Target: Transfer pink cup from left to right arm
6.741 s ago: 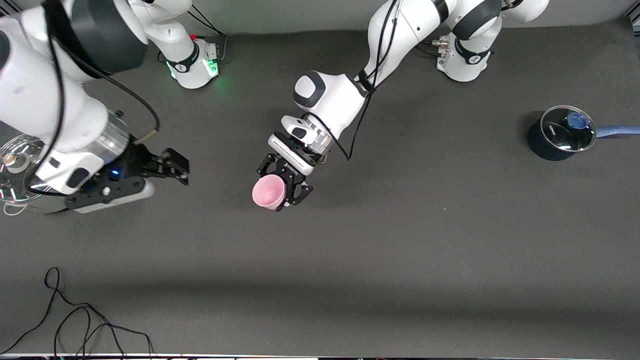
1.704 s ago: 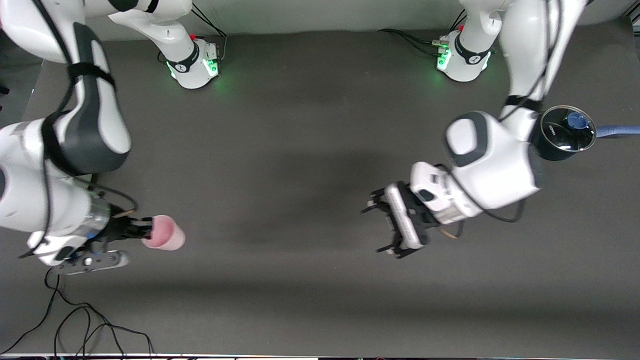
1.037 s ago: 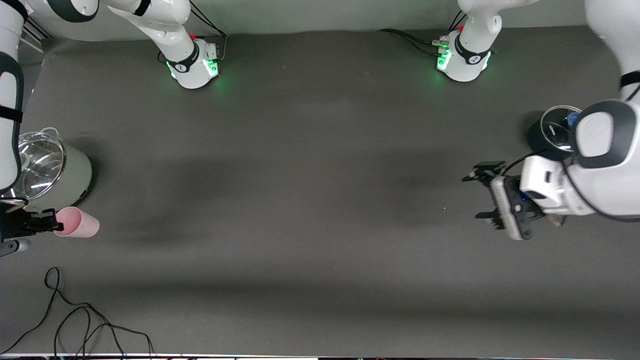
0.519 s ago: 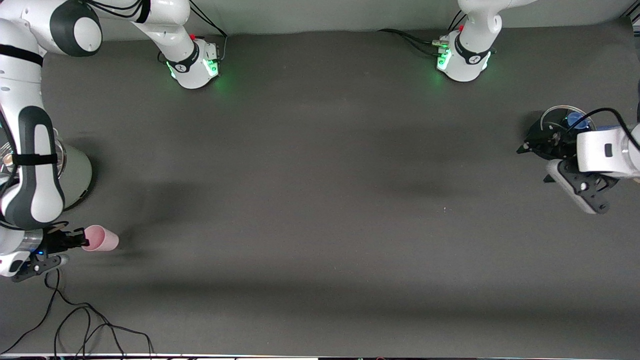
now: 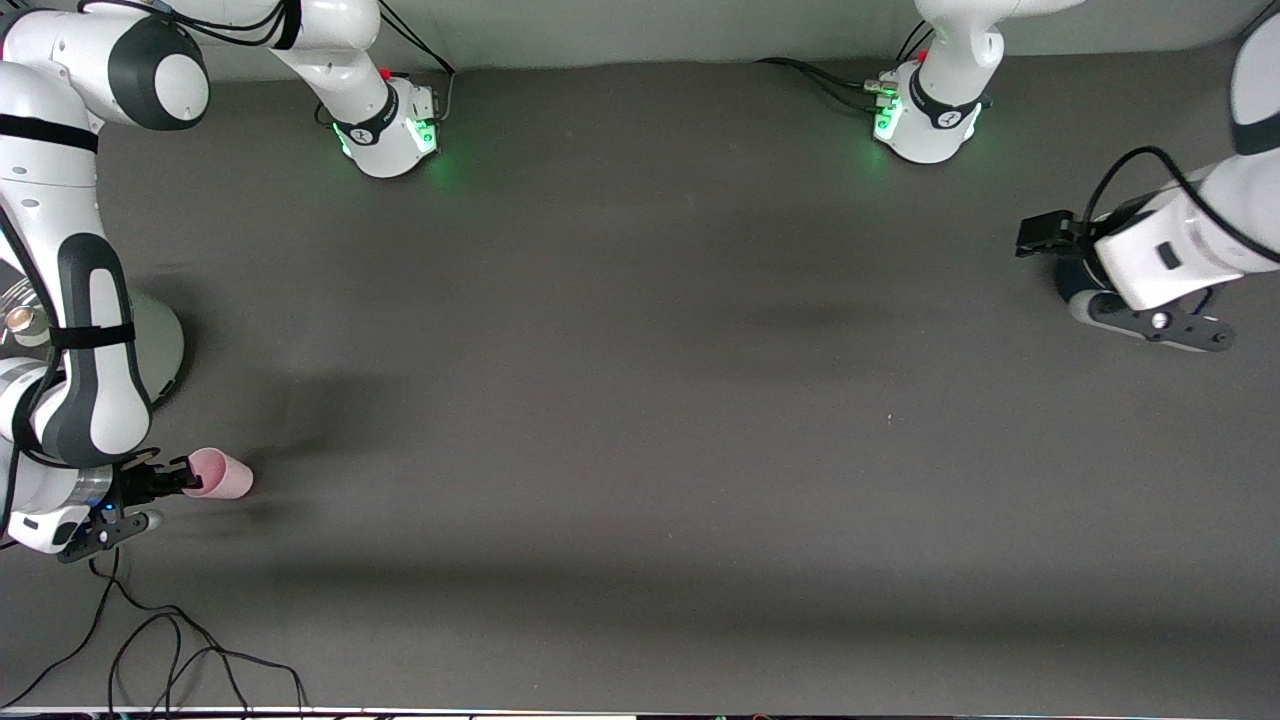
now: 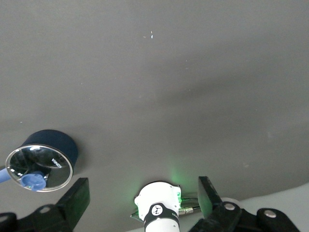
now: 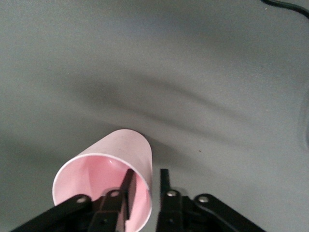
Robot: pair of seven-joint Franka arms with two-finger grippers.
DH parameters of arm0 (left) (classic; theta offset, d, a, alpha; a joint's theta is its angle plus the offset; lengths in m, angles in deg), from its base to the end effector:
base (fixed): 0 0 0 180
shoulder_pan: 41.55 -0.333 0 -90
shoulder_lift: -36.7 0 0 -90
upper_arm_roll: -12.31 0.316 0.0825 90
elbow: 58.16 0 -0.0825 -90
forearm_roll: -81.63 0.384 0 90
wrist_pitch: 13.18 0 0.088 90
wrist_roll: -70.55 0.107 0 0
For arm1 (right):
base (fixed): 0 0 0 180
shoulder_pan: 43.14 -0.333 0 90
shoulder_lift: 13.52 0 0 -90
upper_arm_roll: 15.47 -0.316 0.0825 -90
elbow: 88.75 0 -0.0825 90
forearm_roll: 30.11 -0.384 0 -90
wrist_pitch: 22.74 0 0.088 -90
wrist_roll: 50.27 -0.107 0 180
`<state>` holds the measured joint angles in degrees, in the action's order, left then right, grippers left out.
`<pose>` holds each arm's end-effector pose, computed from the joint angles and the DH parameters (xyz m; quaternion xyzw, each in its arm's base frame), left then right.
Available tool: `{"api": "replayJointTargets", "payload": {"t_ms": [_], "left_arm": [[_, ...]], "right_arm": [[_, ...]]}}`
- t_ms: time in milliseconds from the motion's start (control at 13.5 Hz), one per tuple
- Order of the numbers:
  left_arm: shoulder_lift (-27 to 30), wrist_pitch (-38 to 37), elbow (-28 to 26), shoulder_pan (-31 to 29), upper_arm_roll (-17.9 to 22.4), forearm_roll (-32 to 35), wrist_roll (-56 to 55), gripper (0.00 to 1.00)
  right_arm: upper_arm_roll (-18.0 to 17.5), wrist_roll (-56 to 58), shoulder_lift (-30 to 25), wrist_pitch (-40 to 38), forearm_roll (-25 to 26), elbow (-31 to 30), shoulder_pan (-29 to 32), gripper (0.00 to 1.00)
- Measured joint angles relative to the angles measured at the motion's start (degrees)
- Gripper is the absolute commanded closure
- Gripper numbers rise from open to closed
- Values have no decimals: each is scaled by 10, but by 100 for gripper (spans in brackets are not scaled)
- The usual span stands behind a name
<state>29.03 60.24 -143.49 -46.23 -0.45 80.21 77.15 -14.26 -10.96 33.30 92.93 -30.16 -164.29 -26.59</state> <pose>0.5532 -0.0736 0.5690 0.9769 -0.1289 -0.1687 0.0248 0.6966 -0.2195 0.2368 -0.9802 -0.1892 0.0548 0.0212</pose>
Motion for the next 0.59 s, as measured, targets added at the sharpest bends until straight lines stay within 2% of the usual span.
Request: {"api": "replayJointTargets", "payload": {"t_ms": [148, 296, 593], "left_arm": [[0, 0, -2, 6, -1, 7, -2, 0], [0, 1, -2, 11, -3, 19, -2, 0], [0, 2, -3, 16, -2, 30, -3, 0]], "right_arm": [[-1, 0, -3, -3, 0, 15, -1, 0], [-2, -3, -27, -47, 0, 37, -3, 0], [-2, -14, -138, -171, 0, 48, -6, 0]]}}
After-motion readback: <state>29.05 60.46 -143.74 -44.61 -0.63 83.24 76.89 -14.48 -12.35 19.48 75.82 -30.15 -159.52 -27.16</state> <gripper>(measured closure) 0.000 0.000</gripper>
